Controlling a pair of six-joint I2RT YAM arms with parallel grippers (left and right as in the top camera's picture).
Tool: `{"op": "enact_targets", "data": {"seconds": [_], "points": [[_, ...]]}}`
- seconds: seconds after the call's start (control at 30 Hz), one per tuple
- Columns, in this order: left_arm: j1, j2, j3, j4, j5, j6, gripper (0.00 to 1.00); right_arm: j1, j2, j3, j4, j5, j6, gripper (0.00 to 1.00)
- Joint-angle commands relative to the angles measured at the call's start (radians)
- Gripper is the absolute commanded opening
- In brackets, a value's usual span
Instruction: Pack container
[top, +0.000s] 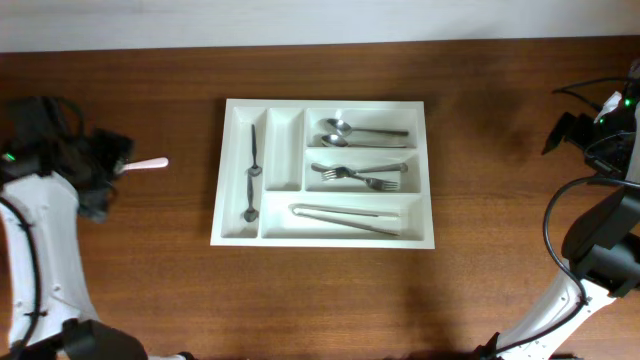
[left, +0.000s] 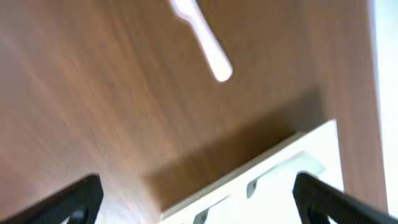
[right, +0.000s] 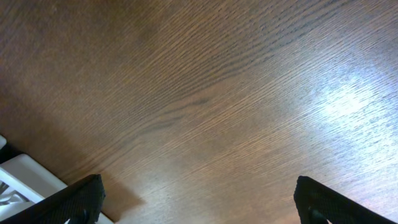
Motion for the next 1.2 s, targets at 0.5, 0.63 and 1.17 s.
{"op": "enact_targets", "data": {"seconds": [0.5, 0.63, 1.17], "points": [[-0.007, 0.650, 0.700, -0.475, -0.110, -0.180, 1.00, 0.004, -0.025, 0.014, -0.001, -0.006, -0.008, 0.99], [-0.006, 0.689, 0.700, -0.369, 0.039, -0.266, 0.99, 0.004, -0.025, 0.014, -0.001, -0.006, -0.008, 0.99], [0.005, 0.781, 0.693, -0.350, -0.017, -0.453, 0.99, 0.004, -0.025, 0.014, -0.001, -0.006, -0.008, 0.99]]}}
